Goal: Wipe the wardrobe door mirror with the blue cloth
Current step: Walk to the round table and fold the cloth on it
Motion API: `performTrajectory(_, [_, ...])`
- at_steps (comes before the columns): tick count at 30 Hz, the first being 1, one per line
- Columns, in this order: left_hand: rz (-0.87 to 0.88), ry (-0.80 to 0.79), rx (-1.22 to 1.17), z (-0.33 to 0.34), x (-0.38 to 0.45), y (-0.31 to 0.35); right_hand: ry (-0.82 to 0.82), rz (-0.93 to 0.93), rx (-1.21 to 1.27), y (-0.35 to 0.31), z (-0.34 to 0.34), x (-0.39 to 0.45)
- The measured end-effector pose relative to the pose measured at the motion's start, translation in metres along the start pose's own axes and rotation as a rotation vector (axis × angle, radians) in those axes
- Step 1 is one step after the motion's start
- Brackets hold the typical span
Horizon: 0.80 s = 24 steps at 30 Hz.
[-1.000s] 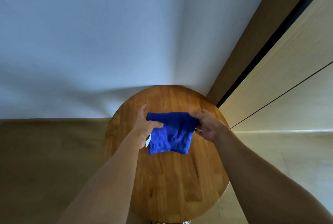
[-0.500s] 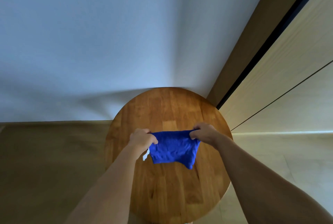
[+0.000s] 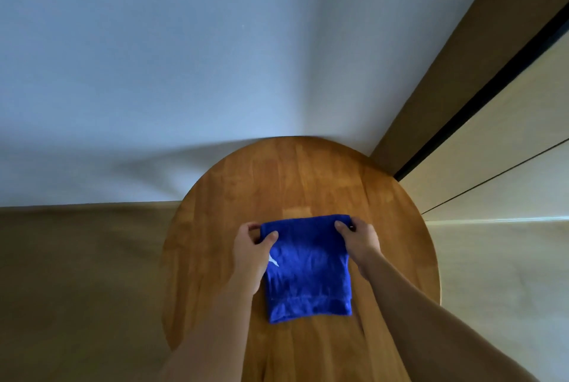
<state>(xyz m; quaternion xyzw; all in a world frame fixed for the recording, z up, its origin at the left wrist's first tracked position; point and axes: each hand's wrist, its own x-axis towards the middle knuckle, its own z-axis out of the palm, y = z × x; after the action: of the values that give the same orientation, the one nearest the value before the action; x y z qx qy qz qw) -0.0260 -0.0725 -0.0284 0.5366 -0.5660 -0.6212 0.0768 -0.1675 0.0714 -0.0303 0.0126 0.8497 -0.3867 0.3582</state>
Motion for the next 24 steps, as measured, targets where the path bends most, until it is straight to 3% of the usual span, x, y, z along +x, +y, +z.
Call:
performTrajectory(5, [-0.017,0.038,-0.156,0.016,0.049,0.0,0.068,-0.012,0.114,-0.007,0.02,0.052])
performTrajectory(10, [-0.065,0.089,-0.074,0.025,0.063,-0.012,0.094,-0.002,-0.254,0.004,0.017,0.051])
performTrajectory(14, [-0.078,0.105,0.109,0.033,0.049,-0.021,0.107,0.117,-0.411,0.015,0.021,0.025])
performTrajectory(20, [-0.123,-0.005,0.412,0.03,0.039,-0.031,0.013,0.182,-0.471,0.023,0.029,0.003])
performTrajectory(24, [-0.192,0.077,0.487,0.028,0.026,-0.034,-0.007,0.192,-0.5,0.029,0.026,0.002])
